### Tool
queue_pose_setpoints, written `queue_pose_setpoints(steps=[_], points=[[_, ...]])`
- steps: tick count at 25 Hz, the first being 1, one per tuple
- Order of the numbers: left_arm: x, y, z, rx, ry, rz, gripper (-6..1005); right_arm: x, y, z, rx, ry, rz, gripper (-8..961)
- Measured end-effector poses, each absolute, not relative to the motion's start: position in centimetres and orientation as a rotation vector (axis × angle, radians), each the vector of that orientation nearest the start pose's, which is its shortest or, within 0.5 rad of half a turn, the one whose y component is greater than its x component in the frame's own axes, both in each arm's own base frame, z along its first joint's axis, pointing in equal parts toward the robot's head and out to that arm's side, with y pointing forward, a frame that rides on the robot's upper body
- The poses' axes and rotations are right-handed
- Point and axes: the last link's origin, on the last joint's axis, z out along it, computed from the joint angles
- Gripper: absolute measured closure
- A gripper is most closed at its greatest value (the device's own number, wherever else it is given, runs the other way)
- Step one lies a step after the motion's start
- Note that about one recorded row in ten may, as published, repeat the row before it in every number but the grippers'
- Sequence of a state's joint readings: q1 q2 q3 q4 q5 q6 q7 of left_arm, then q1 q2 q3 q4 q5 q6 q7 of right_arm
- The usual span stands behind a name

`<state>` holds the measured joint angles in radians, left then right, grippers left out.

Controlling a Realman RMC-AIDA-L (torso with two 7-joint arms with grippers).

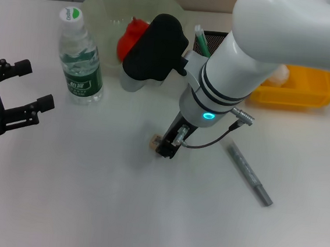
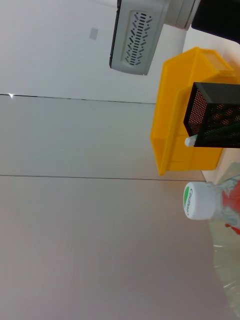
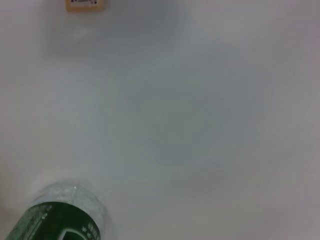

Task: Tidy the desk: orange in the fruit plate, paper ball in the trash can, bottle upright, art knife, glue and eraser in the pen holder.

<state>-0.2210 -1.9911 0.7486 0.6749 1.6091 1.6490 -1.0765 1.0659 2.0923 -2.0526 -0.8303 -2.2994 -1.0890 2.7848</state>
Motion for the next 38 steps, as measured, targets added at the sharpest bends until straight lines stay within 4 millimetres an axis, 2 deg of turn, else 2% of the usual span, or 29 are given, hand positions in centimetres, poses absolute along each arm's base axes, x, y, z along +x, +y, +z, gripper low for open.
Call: queue_pose_setpoints(steps=[3,6,7,8,12,13,14,15,16,19,20,25,29,38], points=[[-32.4,26.4,6.2,-2.413,-0.404,-0.834,139,9.9,35.9,-14.3,-2.763,0.518,-0.683,686],[-32.5,26.4,6.3,-2.411,-0.404,-0.833,139,9.4,35.8,-14.0,-2.771,0.509,-0.659,694],[-32.5,26.4,6.3,-2.411,-0.404,-0.833,139,8.7,36.0,-12.9,-2.758,0.49,-0.627,697],[-32.5,26.4,6.3,-2.411,-0.404,-0.833,139,8.7,36.0,-12.9,-2.758,0.49,-0.627,700],[-32.5,26.5,6.4,-2.411,-0.403,-0.83,139,6.3,36.2,-8.8,-2.684,0.41,-0.485,701],[-32.5,26.5,6.4,-2.411,-0.402,-0.829,139,5.9,36.0,-8.0,-2.669,0.4,-0.45,701],[-32.5,26.5,6.4,-2.411,-0.402,-0.829,139,5.9,36.0,-8.0,-2.669,0.4,-0.45,700],[-32.6,26.4,6.5,-2.409,-0.405,-0.827,139,5.3,35.7,-6.2,-2.629,0.372,-0.381,700],[-32.6,26.3,6.5,-2.409,-0.406,-0.827,138,5.3,35.7,-6.2,-2.629,0.372,-0.381,699],[-32.7,26.3,6.5,-2.408,-0.407,-0.826,138,4.6,35.1,-4.0,-2.571,0.323,-0.29,698],[-32.6,26.4,6.5,-2.407,-0.406,-0.825,138,4.6,34.9,-2.9,-2.524,0.301,-0.264,697],[-32.5,26.6,6.4,-2.409,-0.406,-0.83,139,6.0,35.5,-1.4,-2.429,0.324,-0.288,694],[-32.4,26.7,6.5,-2.409,-0.407,-0.831,139,7.4,36.0,-1.1,-2.384,0.355,-0.318,692],[-32.0,27.2,6.3,-2.416,-0.397,-0.841,138,8.5,36.5,-1.1,-2.365,0.376,-0.301,687]])
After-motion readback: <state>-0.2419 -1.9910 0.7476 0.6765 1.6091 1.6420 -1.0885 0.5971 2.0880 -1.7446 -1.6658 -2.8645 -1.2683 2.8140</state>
